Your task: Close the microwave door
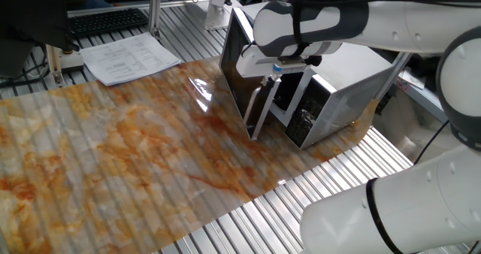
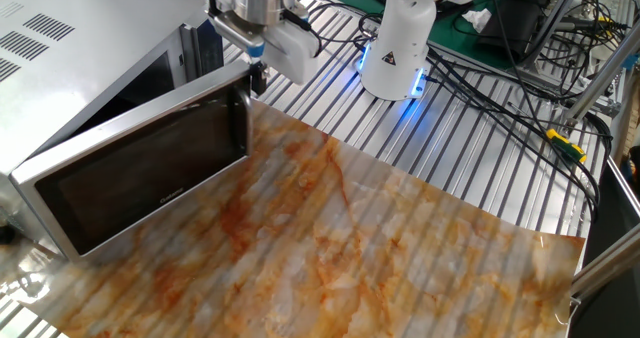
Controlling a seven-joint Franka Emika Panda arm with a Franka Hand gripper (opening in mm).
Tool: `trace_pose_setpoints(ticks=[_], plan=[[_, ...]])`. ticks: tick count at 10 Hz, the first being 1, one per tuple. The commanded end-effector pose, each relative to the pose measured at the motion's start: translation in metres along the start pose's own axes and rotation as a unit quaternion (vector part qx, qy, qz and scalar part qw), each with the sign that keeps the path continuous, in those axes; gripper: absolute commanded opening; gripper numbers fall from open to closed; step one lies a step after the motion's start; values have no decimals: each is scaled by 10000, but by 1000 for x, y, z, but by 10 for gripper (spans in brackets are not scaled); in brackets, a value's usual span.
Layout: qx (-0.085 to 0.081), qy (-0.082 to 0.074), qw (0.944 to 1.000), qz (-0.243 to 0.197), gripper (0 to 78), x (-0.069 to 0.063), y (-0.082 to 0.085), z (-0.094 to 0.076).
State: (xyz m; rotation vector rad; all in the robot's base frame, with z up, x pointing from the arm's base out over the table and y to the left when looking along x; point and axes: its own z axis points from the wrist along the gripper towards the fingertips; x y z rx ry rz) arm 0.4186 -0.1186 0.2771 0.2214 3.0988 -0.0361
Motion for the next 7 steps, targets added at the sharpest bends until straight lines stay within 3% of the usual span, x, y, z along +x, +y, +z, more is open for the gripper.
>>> trace_pose_setpoints(ticks=[1,7], plan=[[5,4,9999,-140,0,-5,-12,-3],[29,-3,10000,-23,0,-5,-12,-3]])
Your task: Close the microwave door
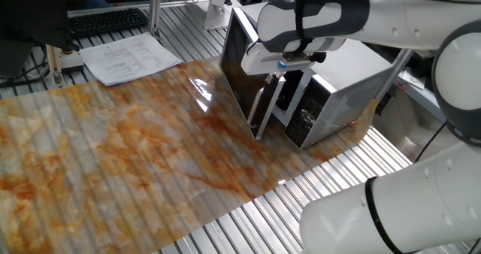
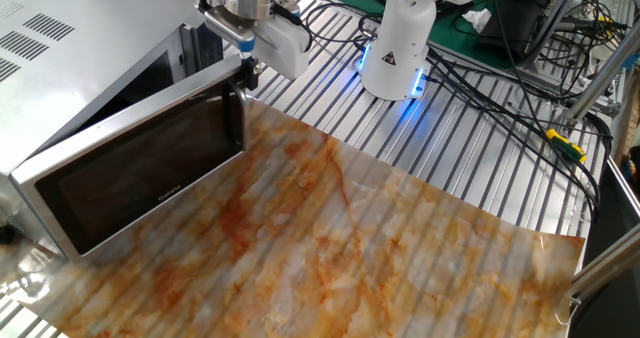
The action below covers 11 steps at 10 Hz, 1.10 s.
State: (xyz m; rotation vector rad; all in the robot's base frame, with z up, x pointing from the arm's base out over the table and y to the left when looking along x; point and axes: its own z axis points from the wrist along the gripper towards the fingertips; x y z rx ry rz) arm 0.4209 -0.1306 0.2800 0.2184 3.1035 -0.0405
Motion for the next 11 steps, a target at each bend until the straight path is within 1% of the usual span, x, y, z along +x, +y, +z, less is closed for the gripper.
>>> trace_pose_setpoints(ticks=[1,2,3,4,5,6,7,8,10,11], plan=[[100,-63,9999,-53,0,-1,0,-1],[151,-59,9999,33,0,-1,0,-1],[159,2,9996,229,0,-1,0,-1],[167,43,9994,314,0,-1,0,-1],[174,142,9986,481,0,-1,0,-1],[175,162,9983,536,0,-1,0,-1],[188,158,9981,572,0,-1,0,-1],[230,151,9984,503,0,-1,0,-1],[380,142,9981,474,0,-1,0,-1],[389,185,9982,408,0,0,-1,-2]])
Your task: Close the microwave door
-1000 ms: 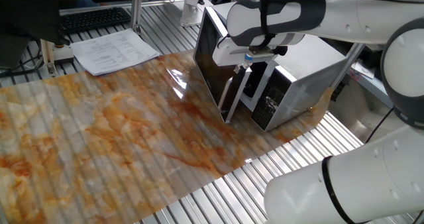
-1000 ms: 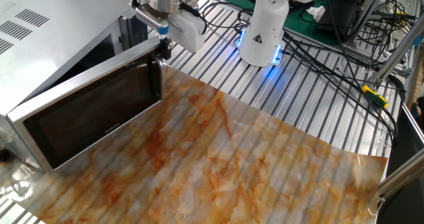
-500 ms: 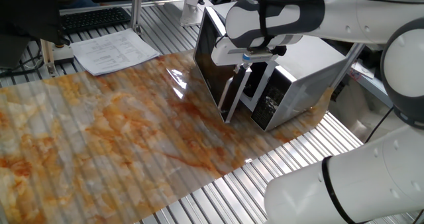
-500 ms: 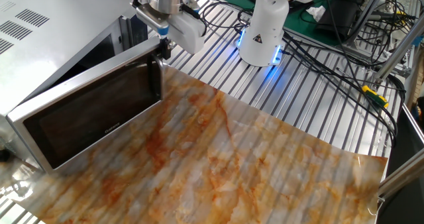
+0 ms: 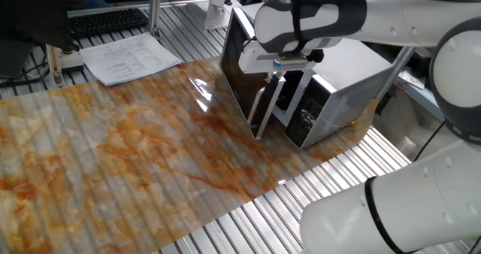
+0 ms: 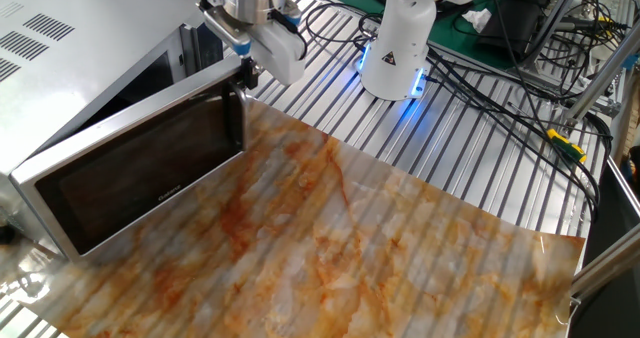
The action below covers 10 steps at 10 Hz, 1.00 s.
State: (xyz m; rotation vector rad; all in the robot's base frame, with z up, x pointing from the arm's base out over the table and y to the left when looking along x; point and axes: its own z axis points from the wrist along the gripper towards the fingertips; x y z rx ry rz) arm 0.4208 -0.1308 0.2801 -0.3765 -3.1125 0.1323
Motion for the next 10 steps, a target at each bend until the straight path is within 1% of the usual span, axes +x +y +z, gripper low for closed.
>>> trace_pose_setpoints(ticks=[1,3,5,6,7,9,10], plan=[[86,45,9998,-166,0,0,-6,-4],[116,85,9994,-326,0,-1,-17,-10],[142,89,9987,-474,0,2,-32,-11],[139,90,9986,-507,0,2,-35,-11],[142,80,9981,-595,0,1,-44,-10],[146,56,9975,-685,0,0,-51,-8],[142,41,9969,-774,0,-3,-59,-5]])
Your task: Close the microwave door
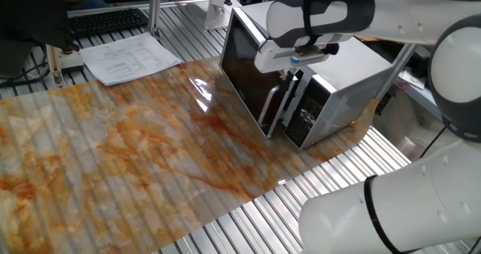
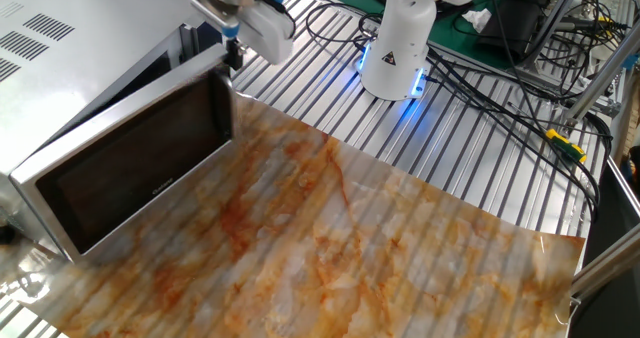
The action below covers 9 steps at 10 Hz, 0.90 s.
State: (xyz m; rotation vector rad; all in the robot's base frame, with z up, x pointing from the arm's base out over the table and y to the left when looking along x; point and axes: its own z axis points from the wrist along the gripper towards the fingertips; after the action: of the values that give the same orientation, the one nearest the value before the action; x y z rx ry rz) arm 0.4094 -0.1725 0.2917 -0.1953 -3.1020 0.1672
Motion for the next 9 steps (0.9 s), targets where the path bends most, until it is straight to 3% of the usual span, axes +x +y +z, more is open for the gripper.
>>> trace_pose_setpoints(ticks=[1,7,8,9], plan=[[-7,-52,9997,-228,0,-5,-22,5],[-29,-97,9984,-559,0,-16,-67,14],[-29,-97,9984,-559,0,-16,-67,14],[-21,-89,9970,-773,0,-16,-89,14]])
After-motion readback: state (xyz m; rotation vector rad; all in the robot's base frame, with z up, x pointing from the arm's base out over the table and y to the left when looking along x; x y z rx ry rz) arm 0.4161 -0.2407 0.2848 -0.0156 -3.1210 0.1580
